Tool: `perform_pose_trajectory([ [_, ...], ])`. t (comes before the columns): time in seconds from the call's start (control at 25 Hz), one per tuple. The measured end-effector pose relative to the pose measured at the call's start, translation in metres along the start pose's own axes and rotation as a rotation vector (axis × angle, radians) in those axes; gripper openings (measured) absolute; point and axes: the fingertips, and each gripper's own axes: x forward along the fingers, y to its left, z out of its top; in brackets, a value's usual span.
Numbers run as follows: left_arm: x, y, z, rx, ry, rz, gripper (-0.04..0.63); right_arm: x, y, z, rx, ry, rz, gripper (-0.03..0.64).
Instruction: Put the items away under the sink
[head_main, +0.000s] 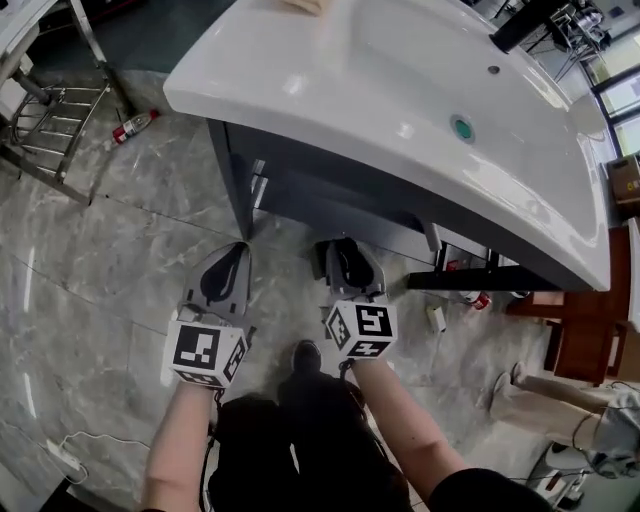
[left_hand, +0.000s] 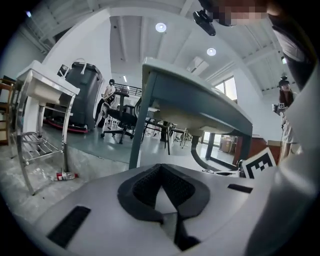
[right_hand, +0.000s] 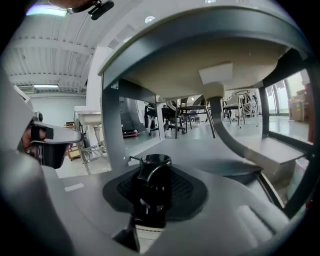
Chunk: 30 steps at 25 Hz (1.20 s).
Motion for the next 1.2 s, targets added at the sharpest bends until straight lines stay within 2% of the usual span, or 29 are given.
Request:
perform_pose_trajectory([
  [0.24, 0.031, 0.027, -0.065, 0.032, -0.01, -0.001, 0.009, 0.064, -0.016, -0.057, -0.037, -0.016, 0.037, 0.095],
  [0.48, 0.048, 0.054, -0.107, 0.024, -0.051, 0.011, 0.009, 0.108, -0.03, -0.094, -0.002, -0.037, 0.074, 0.095],
  [0.6, 0.052, 0.062, -0.116, 0.05, -0.077, 0.012, 0.009, 0.126, -0.031, -0.102, -0.04, -0.051, 0.105, 0.095],
  [0.76, 0.057, 0.07, -0.124, 0.05, -0.096, -0.007, 0.009, 0.146, -0.032, -0.109, -0.074, -0.076, 0.104, 0.095],
  [1.08, 0.064, 0.091, -0.135, 0.064, -0.105, 0.042, 0.009, 0.191, -0.028, -0.116, -0.139, -0.082, 0.086, 0.095],
  [1.2, 0.061, 0.098, -0.132, 0.074, -0.112, 0.064, 0.009, 0.207, -0.03, -0.118, -0.127, -0.075, 0.08, 0.095],
])
